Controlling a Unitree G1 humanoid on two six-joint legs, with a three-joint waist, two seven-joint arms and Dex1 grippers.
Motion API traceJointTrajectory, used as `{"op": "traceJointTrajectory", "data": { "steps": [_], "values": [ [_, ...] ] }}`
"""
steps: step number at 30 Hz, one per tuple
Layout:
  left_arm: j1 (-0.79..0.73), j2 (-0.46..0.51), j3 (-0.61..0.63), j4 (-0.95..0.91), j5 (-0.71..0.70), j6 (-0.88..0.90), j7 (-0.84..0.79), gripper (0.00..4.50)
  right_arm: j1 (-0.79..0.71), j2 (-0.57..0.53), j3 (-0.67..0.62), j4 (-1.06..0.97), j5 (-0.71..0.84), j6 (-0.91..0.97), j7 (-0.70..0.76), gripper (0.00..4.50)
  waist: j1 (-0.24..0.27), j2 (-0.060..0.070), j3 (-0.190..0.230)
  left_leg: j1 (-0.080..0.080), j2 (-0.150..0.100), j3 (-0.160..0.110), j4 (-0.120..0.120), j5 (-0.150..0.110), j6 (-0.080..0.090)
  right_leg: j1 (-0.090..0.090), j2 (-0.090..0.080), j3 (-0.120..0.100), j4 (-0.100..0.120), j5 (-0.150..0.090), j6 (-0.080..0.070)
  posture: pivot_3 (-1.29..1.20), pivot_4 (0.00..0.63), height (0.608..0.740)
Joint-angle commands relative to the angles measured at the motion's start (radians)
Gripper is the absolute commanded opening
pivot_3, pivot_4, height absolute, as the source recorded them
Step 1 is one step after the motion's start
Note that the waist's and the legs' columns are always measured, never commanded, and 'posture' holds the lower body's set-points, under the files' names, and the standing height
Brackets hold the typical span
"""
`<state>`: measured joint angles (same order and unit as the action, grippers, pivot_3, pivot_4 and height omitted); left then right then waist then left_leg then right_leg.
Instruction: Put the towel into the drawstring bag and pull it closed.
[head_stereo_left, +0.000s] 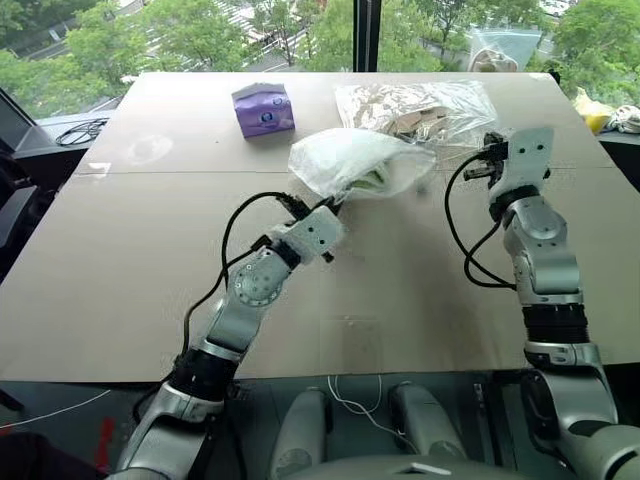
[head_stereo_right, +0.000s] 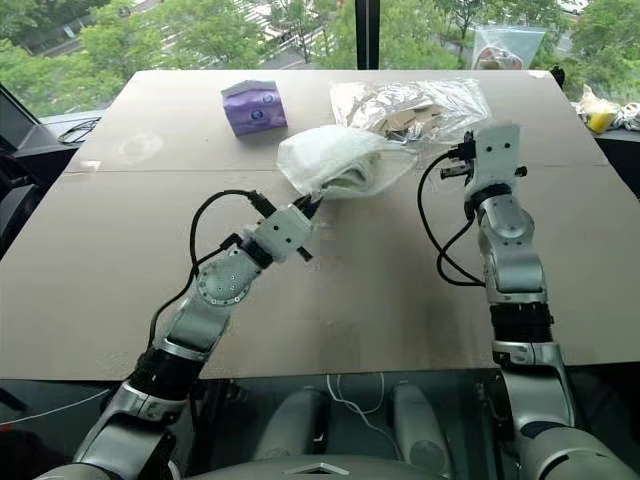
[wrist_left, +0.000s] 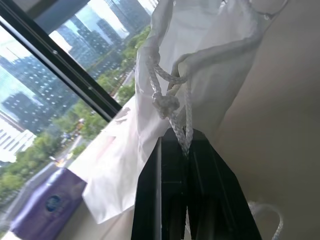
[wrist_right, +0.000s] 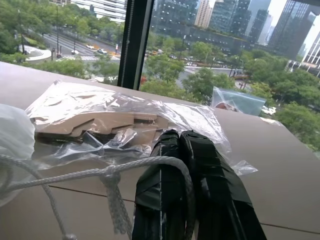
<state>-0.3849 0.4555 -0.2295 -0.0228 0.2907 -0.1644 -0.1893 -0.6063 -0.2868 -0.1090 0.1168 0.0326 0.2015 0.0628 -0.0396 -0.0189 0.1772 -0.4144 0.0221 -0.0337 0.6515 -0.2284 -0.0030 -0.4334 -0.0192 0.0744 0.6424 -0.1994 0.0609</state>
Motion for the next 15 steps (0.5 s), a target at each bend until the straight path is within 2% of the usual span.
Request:
{"op": "traceJointTrajectory", "data": {
  "steps": [1, 7, 15],
  "values": [
    [-0.022, 0.003, 0.074, 0.018, 0.056, -0.076, 0.107, 0.07, -0.031, -0.016, -0.049, -0.010, -0.018, -0.058, -0.049, 0.00, 0.000, 0.000, 0.000, 0.000, 0.000, 0.000, 0.000, 0.000, 0.000, 0.000, 0.000, 0.000, 0.000, 0.000, 0.000, 0.00, 0.150, 0.740],
    [-0.039, -0.020, 0.112, 0.078, 0.040, -0.053, 0.110, 0.07, -0.034, -0.025, -0.083, 0.011, -0.028, -0.084, -0.096, 0.00, 0.000, 0.000, 0.000, 0.000, 0.000, 0.000, 0.000, 0.000, 0.000, 0.000, 0.000, 0.000, 0.000, 0.000, 0.000, 0.00, 0.150, 0.740],
    [-0.030, -0.117, 0.188, 0.060, -0.017, 0.086, 0.144, 0.07, -0.026, -0.020, -0.179, 0.056, -0.006, -0.044, -0.205, 0.00, -0.001, 0.000, 0.000, 0.000, 0.000, 0.000, 0.000, 0.000, 0.000, 0.000, 0.000, 0.000, 0.000, 0.000, 0.000, 0.00, 0.150, 0.740]
  ]
}}
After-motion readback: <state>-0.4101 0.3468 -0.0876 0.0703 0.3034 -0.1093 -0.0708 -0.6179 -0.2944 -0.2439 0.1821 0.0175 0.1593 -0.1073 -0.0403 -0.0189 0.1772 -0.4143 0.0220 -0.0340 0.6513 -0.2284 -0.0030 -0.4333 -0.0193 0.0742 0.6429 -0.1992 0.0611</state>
